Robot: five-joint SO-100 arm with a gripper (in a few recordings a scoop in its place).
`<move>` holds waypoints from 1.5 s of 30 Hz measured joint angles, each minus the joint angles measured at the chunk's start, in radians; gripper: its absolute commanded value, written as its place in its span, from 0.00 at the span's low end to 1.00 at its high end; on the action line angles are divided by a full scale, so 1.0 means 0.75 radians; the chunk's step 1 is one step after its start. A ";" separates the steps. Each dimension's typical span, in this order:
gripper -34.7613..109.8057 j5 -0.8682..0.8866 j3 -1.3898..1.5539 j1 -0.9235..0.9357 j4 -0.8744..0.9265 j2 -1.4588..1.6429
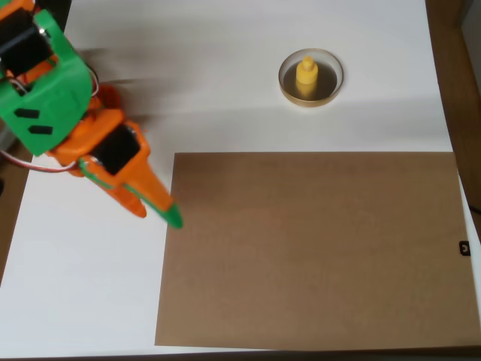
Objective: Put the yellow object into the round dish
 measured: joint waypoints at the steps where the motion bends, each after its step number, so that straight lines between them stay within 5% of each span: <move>1: 0.41 0.031 0.039 0.031 -0.033 0.045; 15: 0.41 0.337 0.536 0.247 -0.350 0.442; 22: 0.40 0.397 0.730 0.235 -0.274 0.792; 36: 0.40 0.442 0.834 0.366 -0.272 0.845; 45: 0.29 0.481 0.839 0.434 -0.247 0.845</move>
